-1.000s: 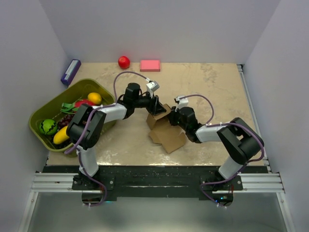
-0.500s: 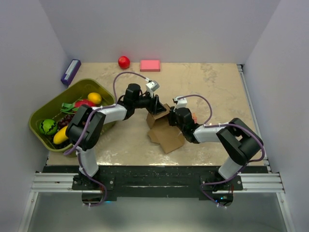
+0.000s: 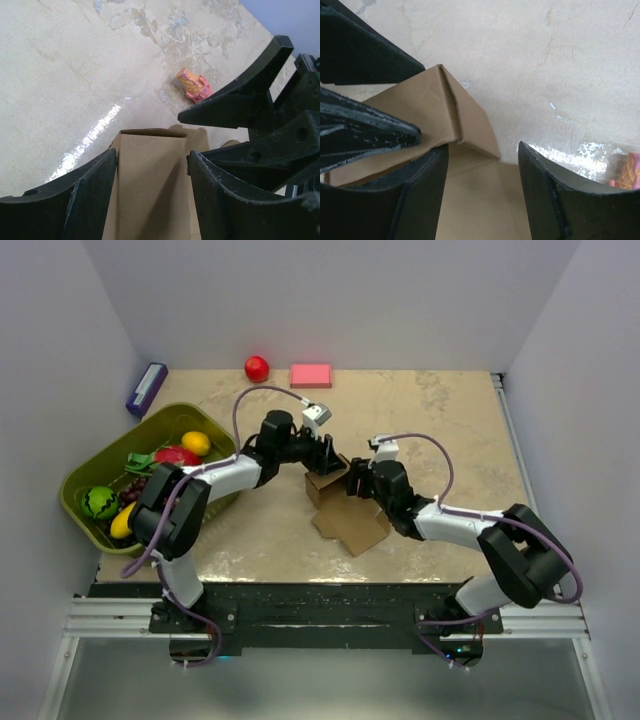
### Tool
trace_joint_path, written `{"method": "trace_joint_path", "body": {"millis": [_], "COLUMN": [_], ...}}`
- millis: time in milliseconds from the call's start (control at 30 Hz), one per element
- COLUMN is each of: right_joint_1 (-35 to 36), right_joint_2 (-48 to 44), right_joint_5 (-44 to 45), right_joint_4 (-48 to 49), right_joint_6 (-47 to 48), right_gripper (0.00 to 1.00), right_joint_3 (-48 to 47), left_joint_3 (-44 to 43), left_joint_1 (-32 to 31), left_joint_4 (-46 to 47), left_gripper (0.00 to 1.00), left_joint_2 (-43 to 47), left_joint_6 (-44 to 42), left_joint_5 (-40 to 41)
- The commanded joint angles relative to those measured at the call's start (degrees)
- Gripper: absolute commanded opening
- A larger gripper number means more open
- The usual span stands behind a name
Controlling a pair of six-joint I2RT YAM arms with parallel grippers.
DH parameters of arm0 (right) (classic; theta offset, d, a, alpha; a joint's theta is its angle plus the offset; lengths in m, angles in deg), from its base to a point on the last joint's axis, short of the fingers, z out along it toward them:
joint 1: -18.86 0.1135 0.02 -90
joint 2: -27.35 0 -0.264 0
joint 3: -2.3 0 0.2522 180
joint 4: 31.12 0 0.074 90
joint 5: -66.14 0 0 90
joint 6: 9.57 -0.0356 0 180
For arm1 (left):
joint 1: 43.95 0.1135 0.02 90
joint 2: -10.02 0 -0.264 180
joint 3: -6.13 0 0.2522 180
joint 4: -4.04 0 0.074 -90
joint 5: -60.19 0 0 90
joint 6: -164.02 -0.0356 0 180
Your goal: Fold the paper box
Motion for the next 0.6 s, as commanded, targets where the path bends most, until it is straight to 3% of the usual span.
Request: {"method": "trace_joint_path", "body": {"millis": [0, 233, 333, 467, 567], "right_joint_1": [0.01, -0.16, -0.60, -2.53, -2.97], "right_joint_2": [-3.70, -7.75, -10.29, -14.07, -16.27], "right_joint_5": [0.95, -1.33, -2.12, -5.19, -5.82], "right_joint_4": [-3.44, -10.64, -19.67, -27.08, -33.49], "right_joint_6": [-0.41, -3.83, -6.82, -8.85, -9.64], "right_gripper": [0.64, 0.66, 0.67, 0.70, 0.70], "right_joint_3": [2.61, 1.92, -0.19, -0.55, -0.64], "left_joint_3": [-2.62, -2.18, -0.61, 1.60, -0.94], "left_joint_1": [-0.32, -0.24, -0.41, -5.05, -9.11], "left_joint_4": [-2.56, -5.55, -6.35, -9.15, -16.26], "left_gripper": [0.66, 0.69, 0.69, 0.71, 0.73], "left_joint_2": [4.53, 6.91, 9.71, 15.51, 16.40], "left_joint_6": [-1.71, -2.68, -3.21, -12.77, -17.09], "left_joint_5": [4.08, 8.39, 8.57, 17.49, 23.40]}}
